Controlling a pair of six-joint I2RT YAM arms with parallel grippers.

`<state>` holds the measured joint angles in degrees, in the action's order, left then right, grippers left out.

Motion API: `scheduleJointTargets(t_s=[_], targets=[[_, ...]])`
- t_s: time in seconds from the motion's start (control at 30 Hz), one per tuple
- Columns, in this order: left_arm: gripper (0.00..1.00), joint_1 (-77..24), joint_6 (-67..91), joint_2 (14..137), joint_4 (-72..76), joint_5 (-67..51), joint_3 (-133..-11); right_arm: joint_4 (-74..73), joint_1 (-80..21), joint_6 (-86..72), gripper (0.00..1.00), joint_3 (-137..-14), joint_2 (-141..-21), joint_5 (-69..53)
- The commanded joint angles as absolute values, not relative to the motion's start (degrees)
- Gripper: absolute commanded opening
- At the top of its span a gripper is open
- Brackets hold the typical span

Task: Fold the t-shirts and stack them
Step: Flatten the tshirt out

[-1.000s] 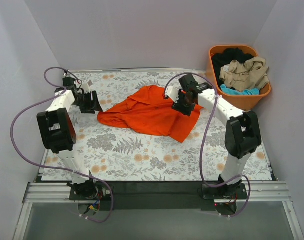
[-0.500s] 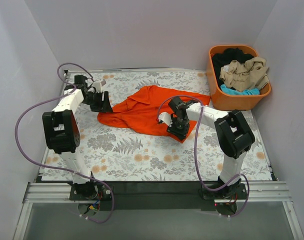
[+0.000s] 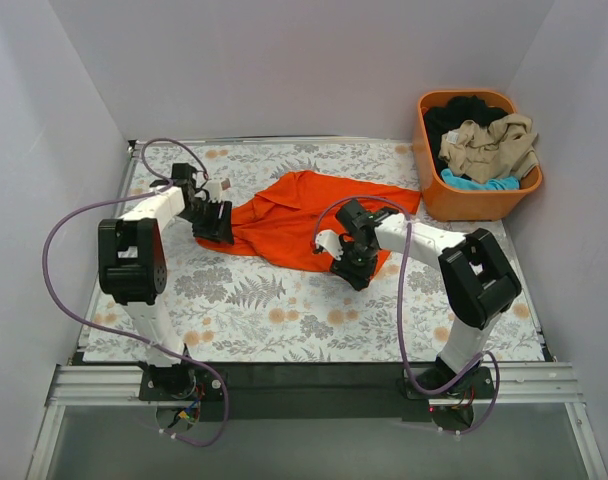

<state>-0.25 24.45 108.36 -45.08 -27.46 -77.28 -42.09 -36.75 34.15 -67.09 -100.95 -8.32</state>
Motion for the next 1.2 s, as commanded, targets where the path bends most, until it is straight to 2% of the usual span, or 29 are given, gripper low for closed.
scheduleJointTargets(t_s=[0.0, 0.1, 0.13, 0.23, 0.27, 0.3, 0.5, 0.7, 0.8, 0.83, 0.93, 1.0, 1.17], targets=[[0.48, -1.7, 23.9, 109.5, -43.7, -23.1, -75.8, -42.3, -37.7, 32.9, 0.45, -65.1, -101.3, -10.6], [0.40, -1.9, 23.8, 110.5, -42.9, -20.4, -75.0, -40.2, -37.8, 33.5, 0.43, -63.7, -103.3, -7.7], [0.28, -1.9, 23.6, 110.7, -43.0, -19.0, -74.9, -39.7, -37.8, 33.5, 0.40, -63.5, -104.0, -6.7], [0.10, -1.9, 21.5, 110.7, -44.6, -16.8, -75.2, -39.0, -37.8, 33.4, 0.18, -62.8, -105.6, -3.3], [0.03, -1.8, 19.8, 110.4, -45.0, -15.1, -75.2, -38.8, -37.5, 33.4, 0.02, -61.9, -105.5, -2.3], [0.00, -1.3, 18.7, 109.9, -45.3, -14.5, -75.2, -38.8, -37.5, 33.3, 0.01, -61.1, -104.3, -1.9], [0.00, 4.0, 10.2, 108.5, -49.4, -15.0, -77.9, -39.2, -32.5, 35.2, 0.01, -57.0, -95.2, 1.8], [0.01, 4.9, 0.3, 105.7, -52.0, -18.8, -78.2, -41.9, -26.8, 38.1, 0.01, -59.0, -91.9, 0.5], [0.09, 4.9, -2.2, 103.5, -55.4, -26.2, -79.7, -42.1, -26.8, 37.8, 0.01, -59.8, -92.5, -1.5], [0.19, 4.9, -2.5, 102.7, -55.7, -27.9, -79.8, -42.1, -26.8, 37.7, 0.01, -59.9, -92.8, -1.6], [0.32, 5.0, -2.9, 99.5, -54.8, -29.9, -79.1, -42.1, -26.8, 37.6, 0.01, -60.1, -92.7, -2.6], [0.44, 4.5, -5.1, 97.5, -55.5, -32.3, -77.6, -42.2, -26.8, 37.5, 0.01, -59.9, -92.2, -3.2], [0.45, -3.3, -3.0, 91.9, -51.3, -33.8, -70.3, -42.4, -26.8, 37.0, 0.01, -59.3, -91.2, -3.7]])
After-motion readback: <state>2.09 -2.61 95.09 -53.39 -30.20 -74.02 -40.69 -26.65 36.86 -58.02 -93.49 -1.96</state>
